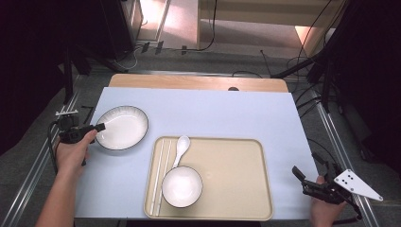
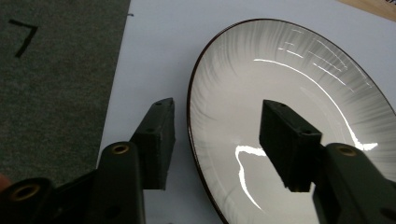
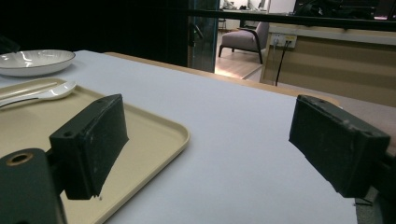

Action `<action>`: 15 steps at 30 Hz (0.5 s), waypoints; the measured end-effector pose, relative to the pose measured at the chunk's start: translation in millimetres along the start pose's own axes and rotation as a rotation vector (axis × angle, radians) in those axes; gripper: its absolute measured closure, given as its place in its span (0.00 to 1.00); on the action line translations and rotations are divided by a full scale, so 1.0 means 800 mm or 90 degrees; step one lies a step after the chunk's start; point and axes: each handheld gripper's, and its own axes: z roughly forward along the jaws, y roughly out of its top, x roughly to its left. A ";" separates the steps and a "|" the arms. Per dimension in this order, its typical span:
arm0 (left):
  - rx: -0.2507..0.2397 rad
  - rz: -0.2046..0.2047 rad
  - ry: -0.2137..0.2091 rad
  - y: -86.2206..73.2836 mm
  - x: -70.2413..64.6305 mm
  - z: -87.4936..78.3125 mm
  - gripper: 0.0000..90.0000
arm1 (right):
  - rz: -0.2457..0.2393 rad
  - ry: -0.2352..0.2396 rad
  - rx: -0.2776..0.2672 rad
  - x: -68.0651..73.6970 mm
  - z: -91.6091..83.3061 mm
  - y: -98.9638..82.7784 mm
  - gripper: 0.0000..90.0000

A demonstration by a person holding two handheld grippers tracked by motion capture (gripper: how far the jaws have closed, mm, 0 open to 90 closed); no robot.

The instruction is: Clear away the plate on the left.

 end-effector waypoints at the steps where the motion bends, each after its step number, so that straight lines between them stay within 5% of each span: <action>1: -0.001 -0.007 -0.005 0.000 0.001 0.000 0.57 | 0.000 0.000 0.000 0.000 0.000 0.000 0.13; 15: 0.048 -0.047 -0.049 -0.007 0.019 0.011 0.80 | 0.003 0.004 0.004 0.001 0.002 -0.001 0.13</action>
